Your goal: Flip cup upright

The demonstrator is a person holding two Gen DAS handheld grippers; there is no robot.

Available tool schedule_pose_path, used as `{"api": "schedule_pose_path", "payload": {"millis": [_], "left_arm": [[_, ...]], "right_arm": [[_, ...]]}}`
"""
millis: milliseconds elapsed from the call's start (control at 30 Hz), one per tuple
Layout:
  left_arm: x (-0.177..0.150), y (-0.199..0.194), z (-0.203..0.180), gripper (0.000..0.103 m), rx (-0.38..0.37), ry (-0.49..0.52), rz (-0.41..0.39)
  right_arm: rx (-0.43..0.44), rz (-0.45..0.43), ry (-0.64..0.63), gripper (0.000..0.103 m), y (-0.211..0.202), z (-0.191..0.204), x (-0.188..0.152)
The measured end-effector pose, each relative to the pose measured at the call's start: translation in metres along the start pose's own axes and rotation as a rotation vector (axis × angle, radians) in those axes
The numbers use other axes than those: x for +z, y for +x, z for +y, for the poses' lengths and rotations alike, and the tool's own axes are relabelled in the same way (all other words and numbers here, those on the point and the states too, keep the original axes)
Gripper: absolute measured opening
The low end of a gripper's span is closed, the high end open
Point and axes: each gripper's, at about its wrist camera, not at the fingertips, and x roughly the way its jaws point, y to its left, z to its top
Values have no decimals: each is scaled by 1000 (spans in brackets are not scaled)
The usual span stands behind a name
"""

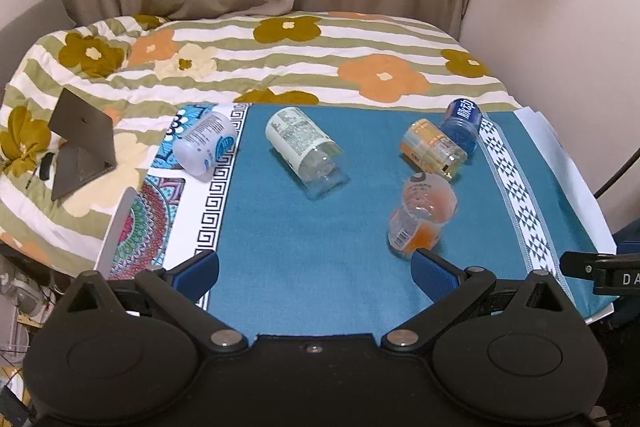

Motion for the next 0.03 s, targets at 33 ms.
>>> {"api": "schedule_pose_path", "payload": {"millis": [33], "left_arm": [[0, 1, 0, 103, 6, 2, -1]], "right_arm": [[1, 0, 0, 103, 0, 0, 0]]}}
